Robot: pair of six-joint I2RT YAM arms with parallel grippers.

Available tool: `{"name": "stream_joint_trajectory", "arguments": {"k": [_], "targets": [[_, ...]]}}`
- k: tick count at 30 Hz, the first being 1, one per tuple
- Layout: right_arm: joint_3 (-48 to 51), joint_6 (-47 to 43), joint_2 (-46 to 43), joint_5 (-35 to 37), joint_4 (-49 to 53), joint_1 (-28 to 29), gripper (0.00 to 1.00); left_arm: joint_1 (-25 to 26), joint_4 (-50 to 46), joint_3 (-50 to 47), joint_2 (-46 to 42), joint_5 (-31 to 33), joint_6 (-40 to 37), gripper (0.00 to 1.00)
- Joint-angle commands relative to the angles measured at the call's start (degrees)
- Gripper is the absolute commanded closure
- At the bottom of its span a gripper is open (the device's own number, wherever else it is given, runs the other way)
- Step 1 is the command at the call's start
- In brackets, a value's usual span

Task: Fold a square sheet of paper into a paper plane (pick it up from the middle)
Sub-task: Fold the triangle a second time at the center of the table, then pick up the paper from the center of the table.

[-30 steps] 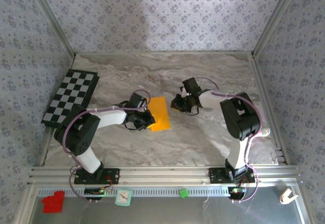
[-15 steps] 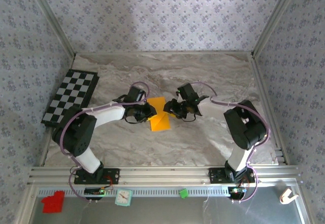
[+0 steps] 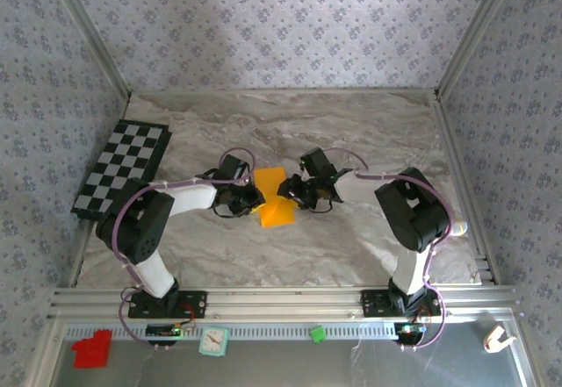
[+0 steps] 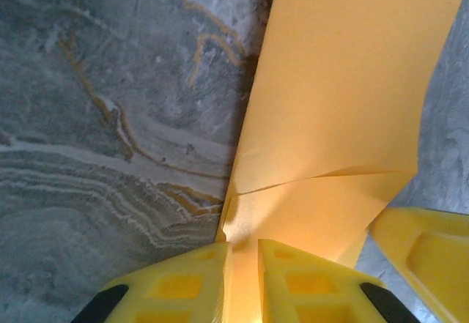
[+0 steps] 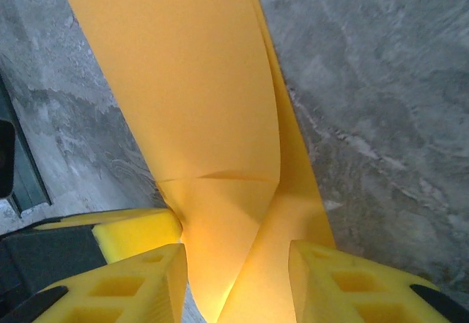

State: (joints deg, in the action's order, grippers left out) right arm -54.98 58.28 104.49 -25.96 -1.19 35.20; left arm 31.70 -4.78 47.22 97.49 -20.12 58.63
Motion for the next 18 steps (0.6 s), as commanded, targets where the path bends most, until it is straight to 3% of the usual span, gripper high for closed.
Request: {"name": "stream_joint_trajectory", "arguments": {"k": [1, 18], "targets": [[-0.21, 1.63, 1.4, -0.29, -0.65, 0.7, 0.59, -0.35, 0.39, -1.68, 1.24, 0.18, 1.43, 0.82], [1.12, 2.96, 2.32, -2.68, -7.53, 2.15, 0.71, -0.5, 0.22, -2.55, 0.39, -0.18, 2.19, 0.82]]}}
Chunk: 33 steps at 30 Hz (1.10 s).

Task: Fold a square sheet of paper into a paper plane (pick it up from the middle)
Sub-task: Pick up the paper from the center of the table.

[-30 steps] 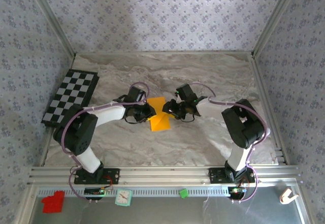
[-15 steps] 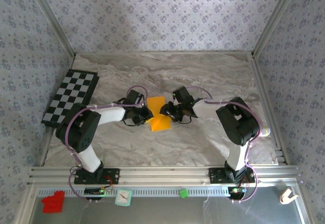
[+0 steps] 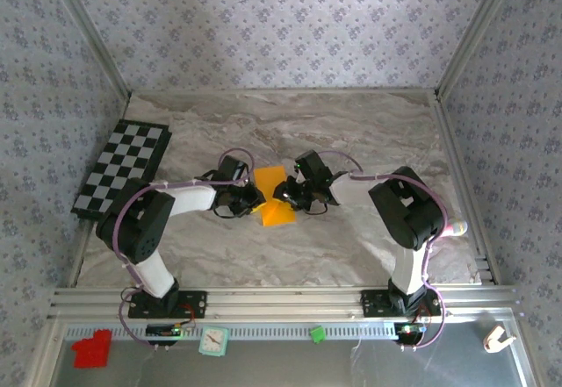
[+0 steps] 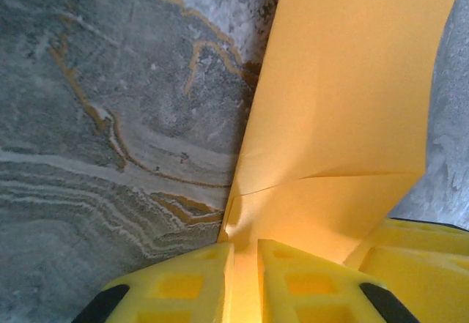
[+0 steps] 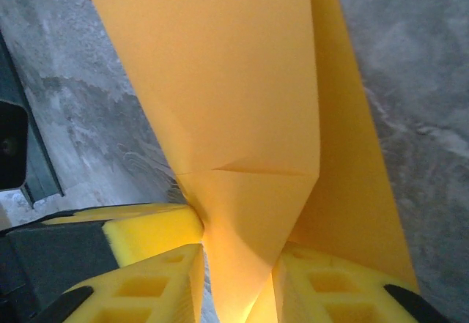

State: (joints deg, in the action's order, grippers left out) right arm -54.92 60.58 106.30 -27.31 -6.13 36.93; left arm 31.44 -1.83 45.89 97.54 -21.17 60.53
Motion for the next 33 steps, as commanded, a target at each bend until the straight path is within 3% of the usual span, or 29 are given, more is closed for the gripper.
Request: {"name": "stream_joint_trajectory", "arguments": {"k": [1, 10, 16, 24, 29, 31, 33], "targets": [[1.29, 0.68, 0.49, -1.42, -3.19, 0.59, 0.72, -0.31, -2.82, -1.18, 0.35, 0.91, 0.29, 0.82], [2.53, -1.57, 0.75, -1.12, -5.75, 1.57, 0.79, -0.77, -3.44, -0.89, -0.51, 0.76, 0.04, 0.82], [1.87, -3.71, 0.03, 0.51, -3.91, 1.27, 0.93, -2.35, -4.96, 0.43, -2.45, -0.17, -2.64, 0.75], [0.17, -9.12, -5.72, 1.51, -3.06, -0.73, 0.97, -8.2, -3.62, -0.98, -12.64, -3.16, -6.23, 0.38], [0.15, -10.47, -10.84, -3.15, -7.36, -3.68, 0.97, -11.11, 5.69, -3.95, -17.76, -9.8, -3.29, 0.22], [-0.4, -10.11, -12.31, -5.65, -9.44, -4.91, 0.97, -11.11, 10.77, -4.34, -18.82, -12.64, -1.18, 0.06], [-0.71, -9.07, -13.33, -7.6, -12.02, -5.65, 0.97, -11.14, 15.7, -4.54, -19.44, -14.66, 1.73, 0.0]]}}
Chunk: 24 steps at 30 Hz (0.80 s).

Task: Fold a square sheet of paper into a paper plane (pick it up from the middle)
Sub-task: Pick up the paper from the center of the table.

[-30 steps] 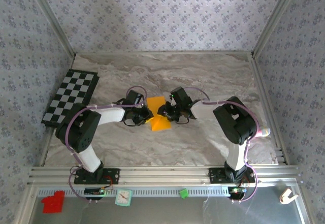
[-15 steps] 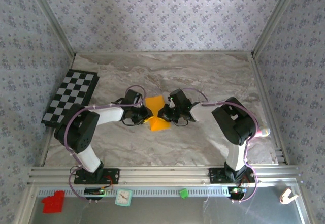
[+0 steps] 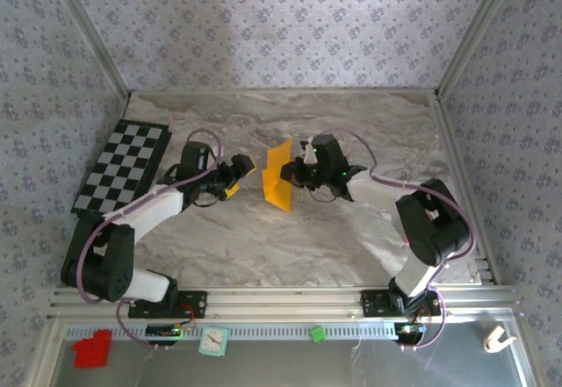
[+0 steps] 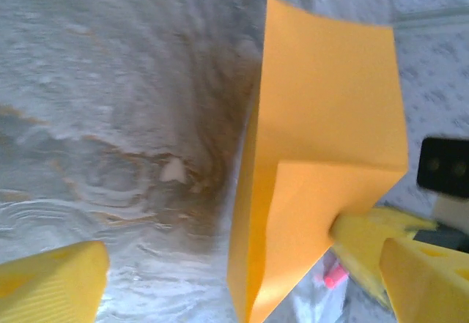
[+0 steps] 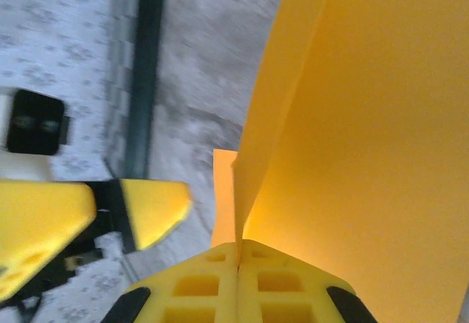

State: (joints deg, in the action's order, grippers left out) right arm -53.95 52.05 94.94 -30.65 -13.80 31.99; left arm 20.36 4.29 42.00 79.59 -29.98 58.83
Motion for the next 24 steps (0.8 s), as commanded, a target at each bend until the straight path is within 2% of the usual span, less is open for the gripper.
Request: {"name": "stream_joint_trajectory", "arguments": {"k": [1, 4, 12, 14, 24], "targets": [[-1.76, 0.08, -2.65, -5.18, -5.46, -0.99, 0.97, 0.11, 12.0, -0.8, -1.91, -6.66, 5.0, 0.0], [-2.2, 1.34, -3.52, -7.94, -7.99, -1.51, 0.97, 0.96, 17.29, -0.96, -2.42, -8.2, 7.83, 0.0], [-1.93, 7.16, -3.5, -11.51, -15.72, -2.11, 0.96, 4.06, 24.15, 0.24, -1.31, -10.71, 10.36, 0.01], [-1.96, 7.73, -3.36, -12.05, -16.27, -2.35, 0.95, 4.37, 25.53, 0.27, -1.36, -11.07, 10.39, 0.05], [-1.17, 9.29, -2.46, -13.2, -17.0, -2.98, 0.93, 4.51, 24.53, -0.09, -2.33, -10.13, 8.25, 0.38]]}}
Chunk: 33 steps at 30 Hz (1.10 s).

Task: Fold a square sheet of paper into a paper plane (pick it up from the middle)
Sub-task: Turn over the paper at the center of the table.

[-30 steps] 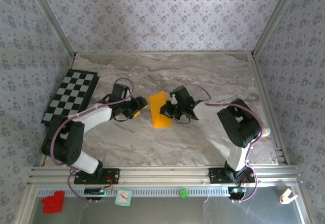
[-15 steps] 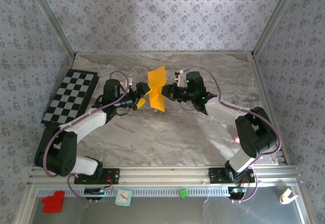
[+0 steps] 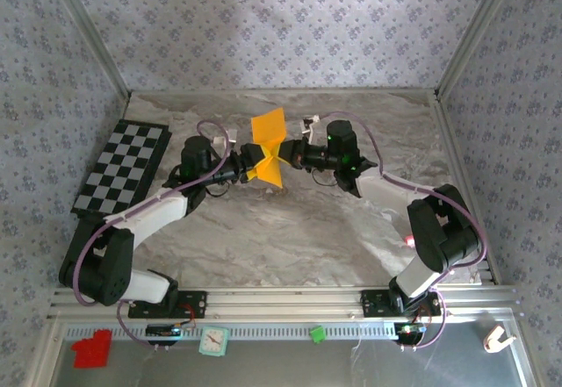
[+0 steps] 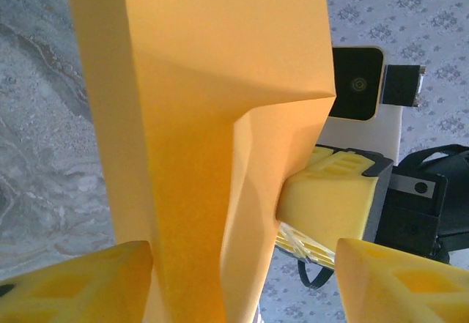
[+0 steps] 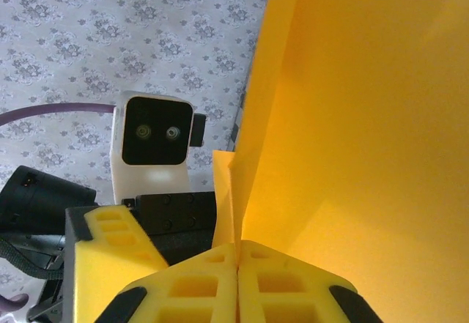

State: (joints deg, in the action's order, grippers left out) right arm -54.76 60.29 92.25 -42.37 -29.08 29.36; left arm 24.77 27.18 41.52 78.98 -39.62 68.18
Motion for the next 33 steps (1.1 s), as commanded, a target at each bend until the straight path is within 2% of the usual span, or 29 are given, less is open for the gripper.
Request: {"name": "stream_joint_trajectory", "arguments": {"k": [1, 16, 21, 24, 27, 29, 33], "targets": [[-0.3, 1.03, 0.22, -1.5, -1.74, -0.36, 0.92, 0.1, 1.31, 0.49, -1.72, -0.36, -1.43, 0.4], [-0.17, 0.45, 1.09, -1.64, -0.3, -0.89, 0.87, 0.1, -0.71, 0.84, -1.64, 0.49, -3.32, 0.74], [0.09, -2.64, -0.63, 0.39, 4.83, -1.89, 0.72, -0.01, -3.44, 1.11, -1.73, 1.55, -5.08, 0.86], [0.59, -6.35, -3.36, 4.04, 11.32, -3.28, 0.57, -0.08, -6.61, 1.82, -1.8, 2.32, -7.37, 0.89], [0.78, -10.96, -6.9, 9.82, 19.67, -5.1, 0.47, -0.1, -14.62, 3.81, -2.1, 4.06, -13.21, 0.91], [0.63, -13.45, -8.97, 13.87, 25.71, -6.41, 0.41, 0.57, -25.34, 6.61, -2.42, 8.55, -20.37, 0.92], [1.35, -17.5, -13.46, 21.03, 33.01, -9.11, 0.28, 3.89, -47.44, 14.55, -1.77, 23.74, -34.84, 0.93]]}}
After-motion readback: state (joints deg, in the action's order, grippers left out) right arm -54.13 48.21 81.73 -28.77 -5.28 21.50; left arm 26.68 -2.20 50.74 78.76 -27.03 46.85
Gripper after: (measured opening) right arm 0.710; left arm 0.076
